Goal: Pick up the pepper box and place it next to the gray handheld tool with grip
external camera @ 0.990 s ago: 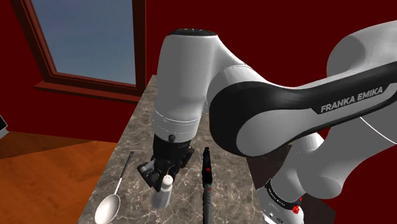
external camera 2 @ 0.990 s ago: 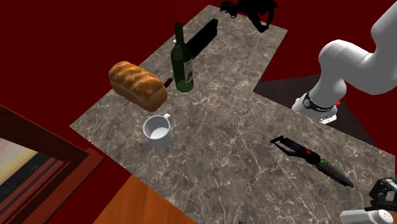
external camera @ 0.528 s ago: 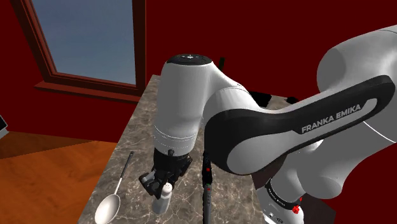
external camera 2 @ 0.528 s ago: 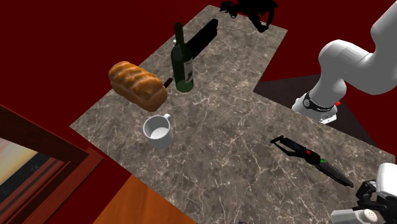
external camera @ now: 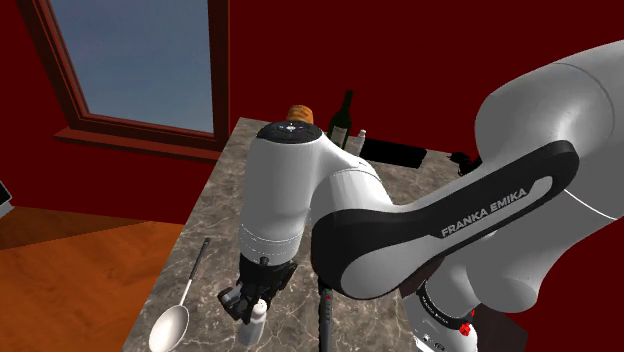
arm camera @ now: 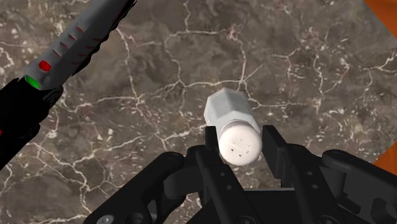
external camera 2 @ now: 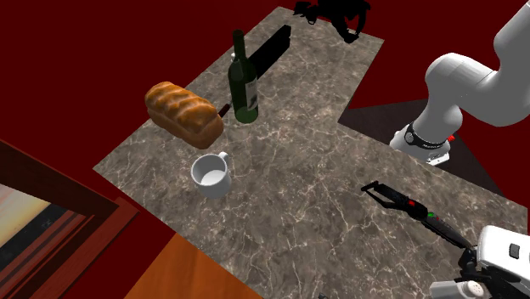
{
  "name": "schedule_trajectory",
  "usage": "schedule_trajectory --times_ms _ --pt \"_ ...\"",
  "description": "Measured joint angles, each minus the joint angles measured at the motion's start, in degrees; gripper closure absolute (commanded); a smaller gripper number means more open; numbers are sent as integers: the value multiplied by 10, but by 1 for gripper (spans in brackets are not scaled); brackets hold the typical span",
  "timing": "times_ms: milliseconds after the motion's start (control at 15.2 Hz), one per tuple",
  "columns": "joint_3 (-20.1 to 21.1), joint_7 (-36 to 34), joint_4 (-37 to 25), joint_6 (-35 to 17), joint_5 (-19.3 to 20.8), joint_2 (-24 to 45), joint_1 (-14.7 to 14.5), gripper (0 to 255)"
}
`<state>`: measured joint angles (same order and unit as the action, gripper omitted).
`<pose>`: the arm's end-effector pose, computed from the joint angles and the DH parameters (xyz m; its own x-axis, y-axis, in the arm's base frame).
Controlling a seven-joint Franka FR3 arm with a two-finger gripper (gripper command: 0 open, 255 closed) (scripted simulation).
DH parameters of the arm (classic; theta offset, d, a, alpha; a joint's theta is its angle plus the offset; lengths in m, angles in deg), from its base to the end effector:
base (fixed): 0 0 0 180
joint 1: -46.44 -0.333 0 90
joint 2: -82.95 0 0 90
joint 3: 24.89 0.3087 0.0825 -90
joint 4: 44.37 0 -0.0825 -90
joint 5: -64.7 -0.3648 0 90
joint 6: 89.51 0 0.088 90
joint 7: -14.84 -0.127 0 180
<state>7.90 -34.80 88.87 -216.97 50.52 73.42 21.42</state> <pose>0.2435 0.4116 0.3838 0.9981 -0.0053 -0.0614 -0.0115 -0.9948 -0.1013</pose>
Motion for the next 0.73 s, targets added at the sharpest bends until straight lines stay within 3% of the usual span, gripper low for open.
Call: schedule_trajectory --times_ms 330,726 --pt "5 -3 19 -38 6 20 0 255" --pt "6 -3 22 -44 7 24 0 255"
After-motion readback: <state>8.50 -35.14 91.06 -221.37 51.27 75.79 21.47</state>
